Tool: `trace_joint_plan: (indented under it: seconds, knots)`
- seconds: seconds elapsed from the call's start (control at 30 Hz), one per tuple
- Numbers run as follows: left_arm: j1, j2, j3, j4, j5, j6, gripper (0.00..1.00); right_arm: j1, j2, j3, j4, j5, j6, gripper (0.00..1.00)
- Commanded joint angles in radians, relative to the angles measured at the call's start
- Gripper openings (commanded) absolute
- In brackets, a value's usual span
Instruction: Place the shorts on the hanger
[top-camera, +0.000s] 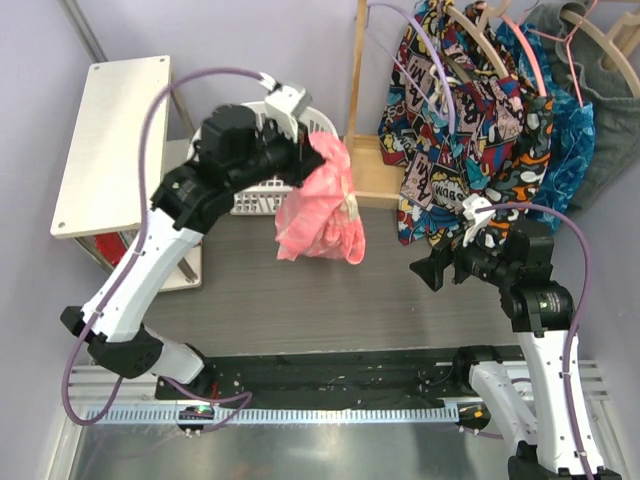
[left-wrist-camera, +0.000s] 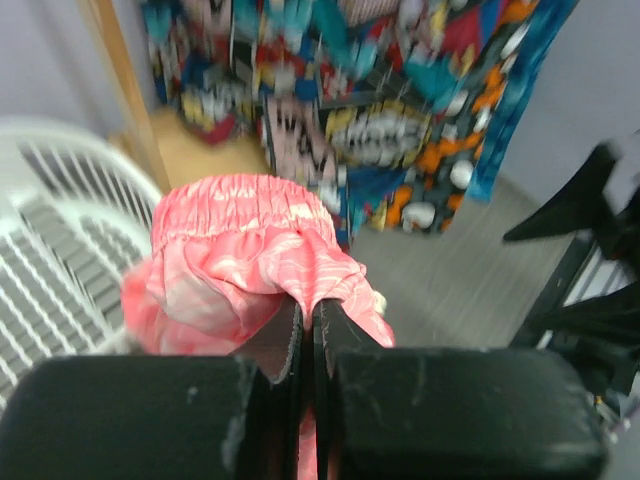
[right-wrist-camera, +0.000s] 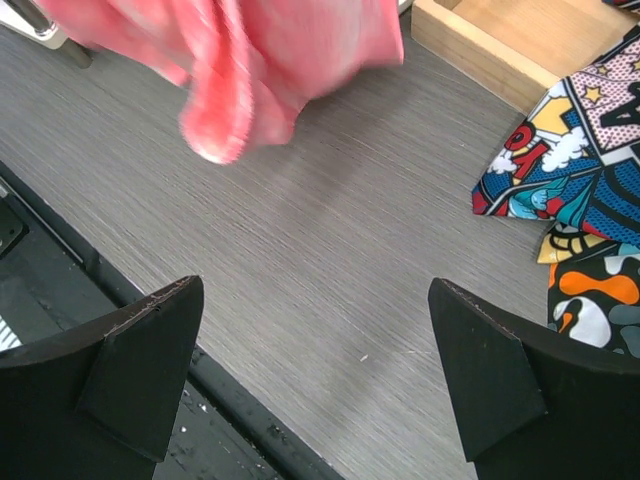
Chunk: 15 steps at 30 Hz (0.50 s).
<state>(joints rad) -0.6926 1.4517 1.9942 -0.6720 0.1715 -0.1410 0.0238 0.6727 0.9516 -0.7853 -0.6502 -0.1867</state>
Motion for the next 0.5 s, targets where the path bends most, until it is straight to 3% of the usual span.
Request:
trace_joint_plan:
  seconds: [0.0, 0.23, 0.4, 0.47]
  knots:
    - [0.001, -0.077, -0.249, 0.025, -0.095, -0.095, 0.0, -0.004, 0.01, -0.016, 0.08, -0.048, 0.038, 1.0]
    - [0.105, -0.194, -0.684, 0.138, -0.086, -0.196, 0.0, -0.002, 0.067, -0.066, 0.156, -0.14, 0.073, 0.97]
    - [0.169, -0.235, -0.901, 0.134, -0.109, -0.044, 0.0, 0.01, 0.164, -0.128, 0.257, -0.198, 0.111, 0.93]
    - [0.179, -0.225, -0.922, 0.082, -0.136, -0.013, 0.0, 0.031, 0.209, -0.139, 0.288, -0.198, 0.112, 0.91]
